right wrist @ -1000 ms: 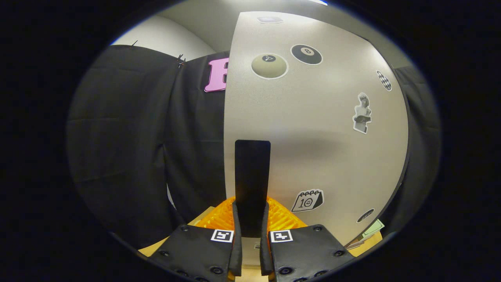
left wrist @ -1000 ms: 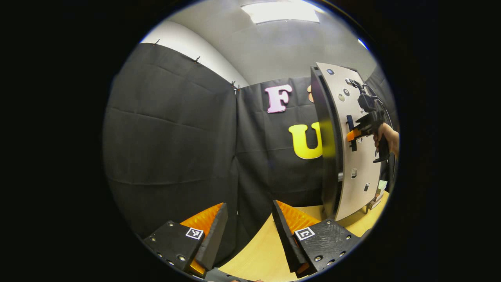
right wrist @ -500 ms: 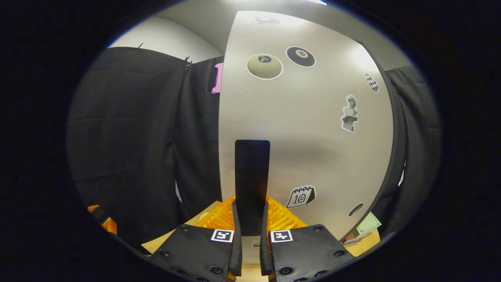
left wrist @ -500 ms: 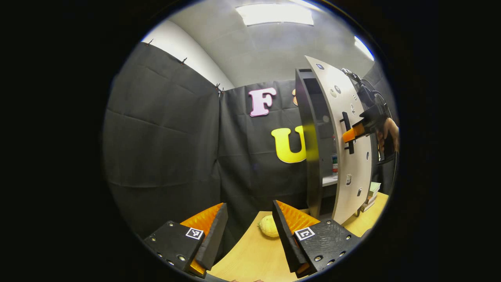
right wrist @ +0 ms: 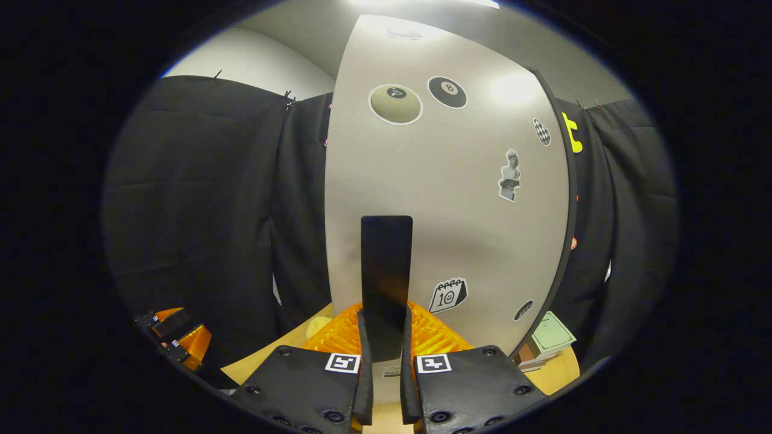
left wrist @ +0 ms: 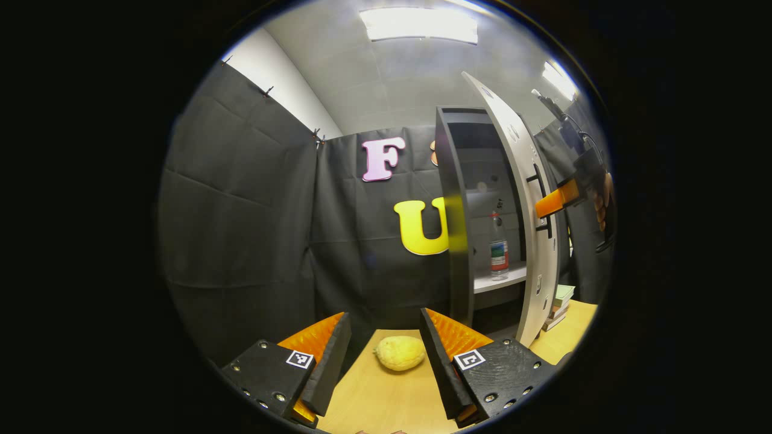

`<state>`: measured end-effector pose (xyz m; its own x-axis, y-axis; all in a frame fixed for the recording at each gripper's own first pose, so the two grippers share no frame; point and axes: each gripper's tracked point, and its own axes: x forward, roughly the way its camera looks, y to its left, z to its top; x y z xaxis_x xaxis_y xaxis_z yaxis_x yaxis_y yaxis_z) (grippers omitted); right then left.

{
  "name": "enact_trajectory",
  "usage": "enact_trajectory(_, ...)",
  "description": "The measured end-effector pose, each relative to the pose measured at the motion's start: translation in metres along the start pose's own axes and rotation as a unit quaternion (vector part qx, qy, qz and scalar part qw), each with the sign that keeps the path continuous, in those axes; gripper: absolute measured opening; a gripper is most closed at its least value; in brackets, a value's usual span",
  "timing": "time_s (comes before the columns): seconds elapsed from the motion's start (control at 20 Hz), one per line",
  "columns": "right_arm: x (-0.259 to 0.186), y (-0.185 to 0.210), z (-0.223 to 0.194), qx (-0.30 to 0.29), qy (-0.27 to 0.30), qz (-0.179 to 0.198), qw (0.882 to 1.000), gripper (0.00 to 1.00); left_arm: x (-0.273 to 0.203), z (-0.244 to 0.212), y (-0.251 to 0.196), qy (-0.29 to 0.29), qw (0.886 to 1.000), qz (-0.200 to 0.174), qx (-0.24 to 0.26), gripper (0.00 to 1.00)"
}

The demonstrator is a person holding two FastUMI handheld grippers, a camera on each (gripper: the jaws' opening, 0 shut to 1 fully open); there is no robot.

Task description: Open the cabinet door with the right hand, grasp the bottle in the cabinet with the left hand and place it on the coaster, then close the cabinet door with the right hand.

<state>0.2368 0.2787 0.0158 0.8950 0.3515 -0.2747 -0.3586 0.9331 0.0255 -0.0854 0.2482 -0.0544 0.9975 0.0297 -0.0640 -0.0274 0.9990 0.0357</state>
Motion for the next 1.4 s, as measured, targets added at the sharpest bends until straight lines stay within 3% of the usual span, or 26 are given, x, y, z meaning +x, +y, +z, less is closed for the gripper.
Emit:
enact_trajectory(0.3,-0.002,-0.005,0.0,-0.001,0.007,-0.015,1.0,0.2,0.0,0.007,-0.01,-0.012,0.999,-0.047,-0.004,0.67)
enact_trajectory(0.65,-0.003,-0.008,-0.001,-0.002,0.013,-0.028,1.0,0.19,0.007,0.005,-0.08,-0.006,0.996,-0.09,-0.019,0.65)
enact_trajectory(1.4,-0.039,-0.064,-0.006,0.004,-0.001,-0.006,1.0,0.19,-0.014,0.037,-0.224,-0.009,0.994,-0.11,-0.014,0.66)
